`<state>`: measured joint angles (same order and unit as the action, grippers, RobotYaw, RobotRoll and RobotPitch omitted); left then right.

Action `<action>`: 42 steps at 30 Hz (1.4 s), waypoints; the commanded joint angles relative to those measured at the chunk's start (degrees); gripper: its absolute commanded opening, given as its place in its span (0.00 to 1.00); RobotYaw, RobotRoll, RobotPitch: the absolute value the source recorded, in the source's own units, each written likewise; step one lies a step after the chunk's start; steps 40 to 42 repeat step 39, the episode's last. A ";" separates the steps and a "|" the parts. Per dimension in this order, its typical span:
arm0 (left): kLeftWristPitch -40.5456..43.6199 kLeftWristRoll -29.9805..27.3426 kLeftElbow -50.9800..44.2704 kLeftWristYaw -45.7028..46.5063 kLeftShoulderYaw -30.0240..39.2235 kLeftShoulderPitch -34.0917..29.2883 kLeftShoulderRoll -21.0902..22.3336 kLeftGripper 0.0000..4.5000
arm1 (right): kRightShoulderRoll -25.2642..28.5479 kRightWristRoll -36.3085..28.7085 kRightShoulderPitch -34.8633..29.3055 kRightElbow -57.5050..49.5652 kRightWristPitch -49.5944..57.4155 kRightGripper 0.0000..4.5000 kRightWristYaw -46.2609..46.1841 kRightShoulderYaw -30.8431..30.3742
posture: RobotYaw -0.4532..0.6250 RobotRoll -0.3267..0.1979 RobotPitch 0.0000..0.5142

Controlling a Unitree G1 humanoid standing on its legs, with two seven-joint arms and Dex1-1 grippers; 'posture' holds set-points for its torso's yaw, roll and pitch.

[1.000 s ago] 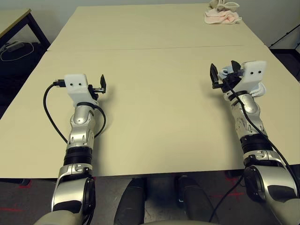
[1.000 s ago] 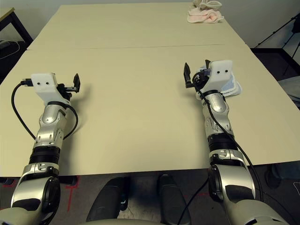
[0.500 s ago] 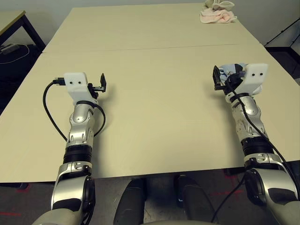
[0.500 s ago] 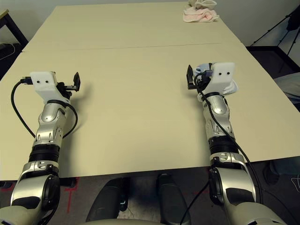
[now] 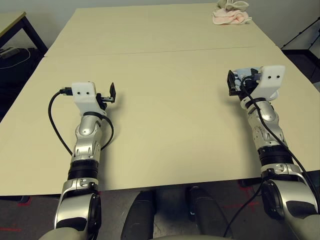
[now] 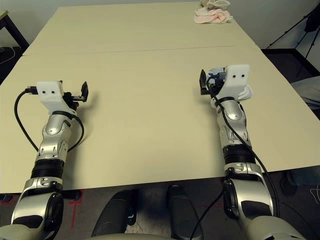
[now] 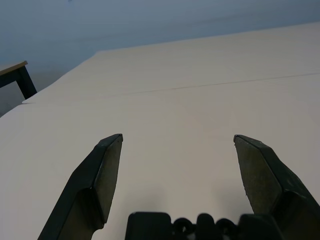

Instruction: Fold the towel and set it aside.

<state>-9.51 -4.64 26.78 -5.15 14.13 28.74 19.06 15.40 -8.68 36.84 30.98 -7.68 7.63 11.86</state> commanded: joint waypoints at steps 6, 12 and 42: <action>2.35 -0.44 -1.90 0.73 0.17 0.40 -0.07 1.00 | -1.72 1.19 -1.40 -1.50 0.62 0.99 -2.12 -0.68 | 0.48 0.62 0.25; 2.71 -1.26 -2.05 -0.66 0.08 0.45 -0.10 1.00 | -1.70 1.36 -1.18 -1.53 0.74 0.99 -1.91 -0.59 | 0.48 0.62 0.23; 2.64 -2.24 -1.15 -2.58 -0.22 1.09 -0.05 1.00 | -2.59 1.21 -2.44 -2.68 1.28 0.99 -2.18 -0.53 | 0.46 0.62 0.20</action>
